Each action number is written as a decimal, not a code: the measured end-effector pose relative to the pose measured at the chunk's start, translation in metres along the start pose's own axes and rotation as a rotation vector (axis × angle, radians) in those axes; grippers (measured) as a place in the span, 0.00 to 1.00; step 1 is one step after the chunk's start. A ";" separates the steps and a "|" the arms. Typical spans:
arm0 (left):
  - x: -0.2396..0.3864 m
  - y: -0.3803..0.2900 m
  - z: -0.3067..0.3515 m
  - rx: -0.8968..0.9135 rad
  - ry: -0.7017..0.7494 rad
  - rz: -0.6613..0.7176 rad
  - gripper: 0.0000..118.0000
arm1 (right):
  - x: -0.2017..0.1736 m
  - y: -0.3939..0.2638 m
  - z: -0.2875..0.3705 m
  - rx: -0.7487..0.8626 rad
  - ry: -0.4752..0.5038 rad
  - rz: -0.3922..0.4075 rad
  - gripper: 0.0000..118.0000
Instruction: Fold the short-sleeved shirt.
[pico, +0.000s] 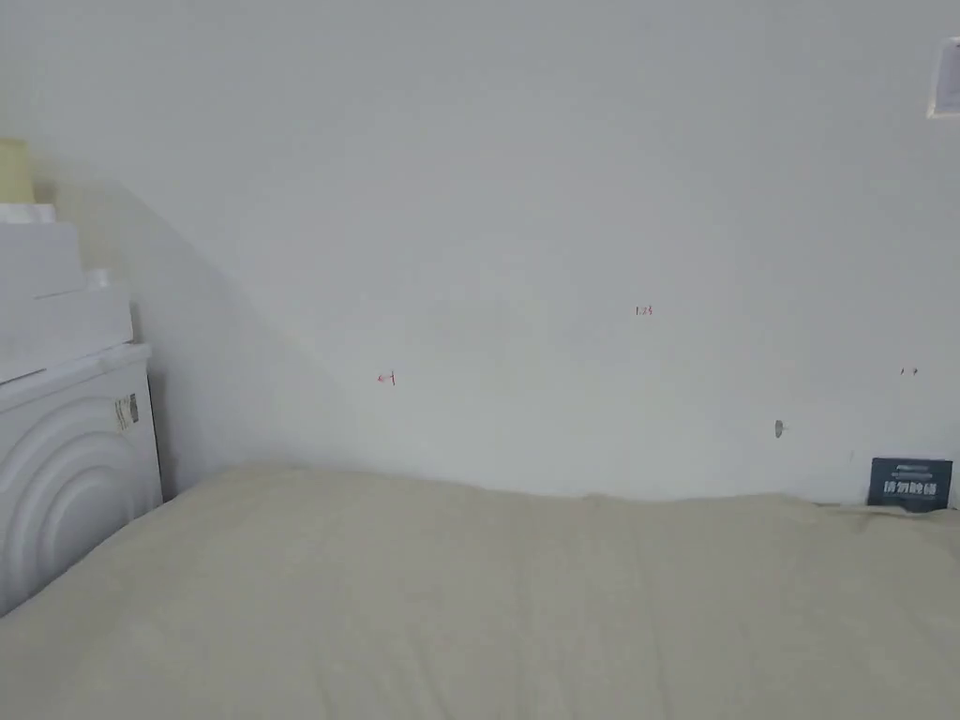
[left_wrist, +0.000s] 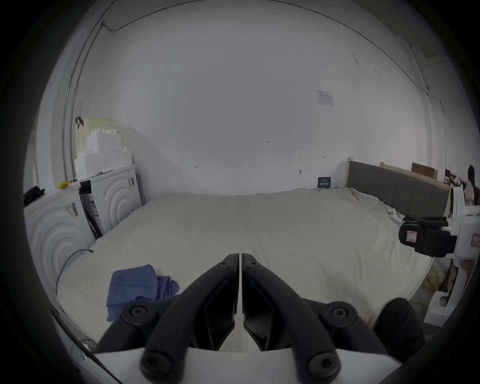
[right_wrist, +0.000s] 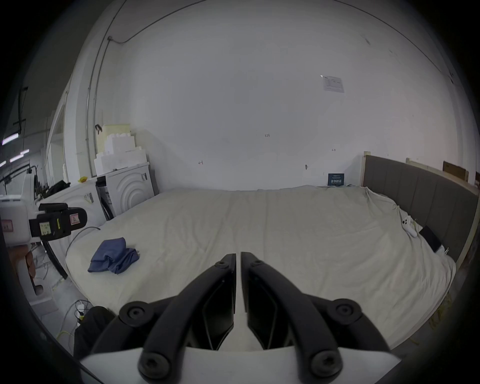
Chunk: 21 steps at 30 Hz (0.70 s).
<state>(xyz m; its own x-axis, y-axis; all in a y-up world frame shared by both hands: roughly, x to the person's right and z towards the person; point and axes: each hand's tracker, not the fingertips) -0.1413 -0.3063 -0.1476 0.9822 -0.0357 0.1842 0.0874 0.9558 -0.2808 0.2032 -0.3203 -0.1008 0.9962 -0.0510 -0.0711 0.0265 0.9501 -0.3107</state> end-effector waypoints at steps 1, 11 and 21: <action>-0.001 -0.002 0.001 -0.002 -0.006 0.022 0.14 | -0.002 -0.001 0.001 0.009 -0.010 0.009 0.14; -0.002 -0.010 0.006 -0.006 0.006 0.026 1.00 | -0.008 -0.005 0.003 0.010 -0.020 0.029 0.84; 0.001 -0.009 0.004 0.005 0.006 0.035 1.00 | -0.006 -0.006 0.000 0.001 -0.036 0.013 0.86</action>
<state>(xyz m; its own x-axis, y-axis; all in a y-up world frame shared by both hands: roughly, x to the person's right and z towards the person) -0.1421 -0.3137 -0.1409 0.9857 -0.0044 0.1685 0.0525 0.9578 -0.2825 0.1966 -0.3253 -0.0986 0.9988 -0.0278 -0.0413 0.0137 0.9509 -0.3090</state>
